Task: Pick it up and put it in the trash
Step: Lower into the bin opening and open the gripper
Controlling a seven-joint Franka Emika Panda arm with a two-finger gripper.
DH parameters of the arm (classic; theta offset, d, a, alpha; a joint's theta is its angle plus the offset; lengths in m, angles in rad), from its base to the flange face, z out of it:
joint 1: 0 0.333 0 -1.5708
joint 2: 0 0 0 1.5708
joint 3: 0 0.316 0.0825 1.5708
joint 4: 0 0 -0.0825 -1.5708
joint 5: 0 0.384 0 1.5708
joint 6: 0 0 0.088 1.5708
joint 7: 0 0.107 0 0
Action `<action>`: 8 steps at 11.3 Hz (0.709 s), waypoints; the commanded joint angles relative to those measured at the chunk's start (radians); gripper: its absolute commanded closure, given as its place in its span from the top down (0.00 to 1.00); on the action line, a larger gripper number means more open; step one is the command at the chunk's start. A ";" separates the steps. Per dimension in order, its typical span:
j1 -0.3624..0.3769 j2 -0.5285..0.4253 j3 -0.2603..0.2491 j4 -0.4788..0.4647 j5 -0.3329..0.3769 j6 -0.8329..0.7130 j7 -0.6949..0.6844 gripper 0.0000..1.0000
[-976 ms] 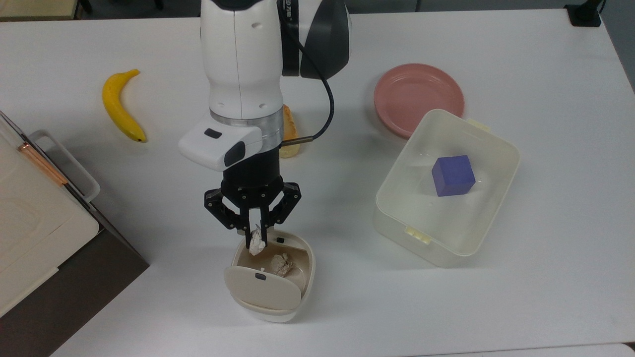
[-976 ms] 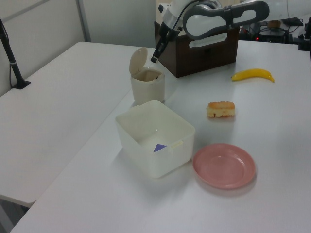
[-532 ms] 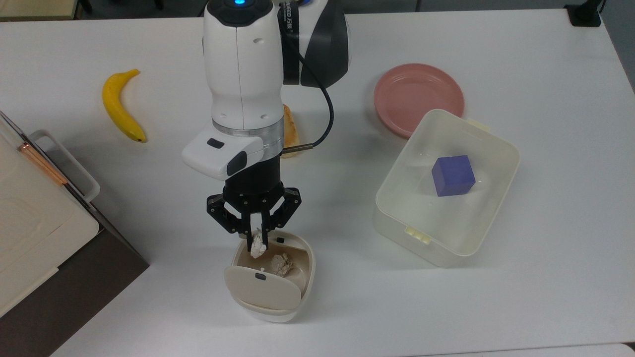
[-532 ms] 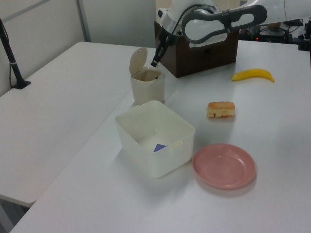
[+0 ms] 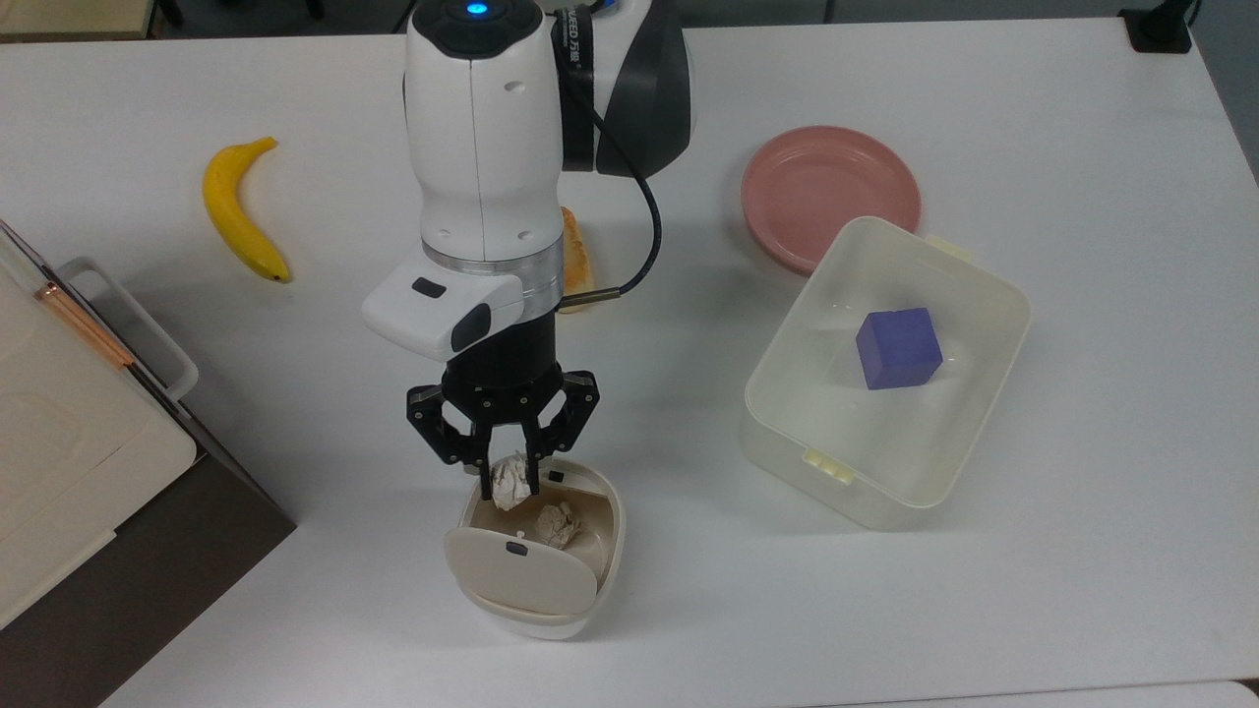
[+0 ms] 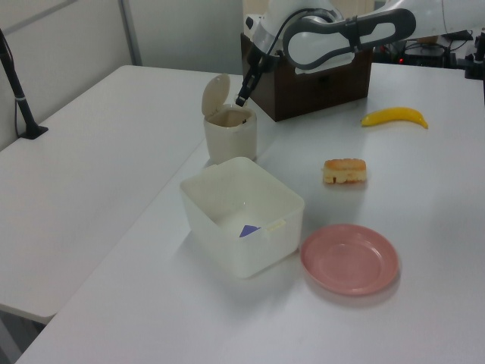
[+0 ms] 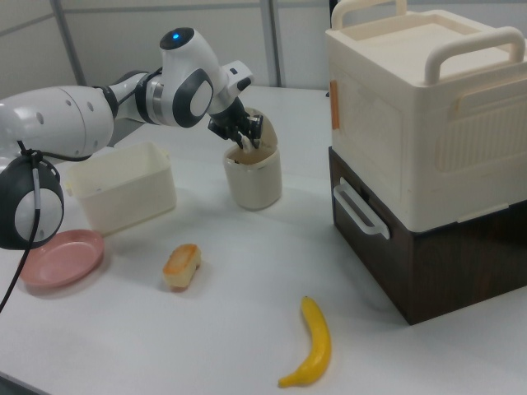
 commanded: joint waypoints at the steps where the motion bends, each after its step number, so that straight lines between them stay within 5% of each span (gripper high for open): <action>1: 0.013 0.009 -0.006 0.007 -0.115 0.016 0.078 1.00; 8: 0.013 0.002 -0.003 0.001 -0.117 0.011 0.097 1.00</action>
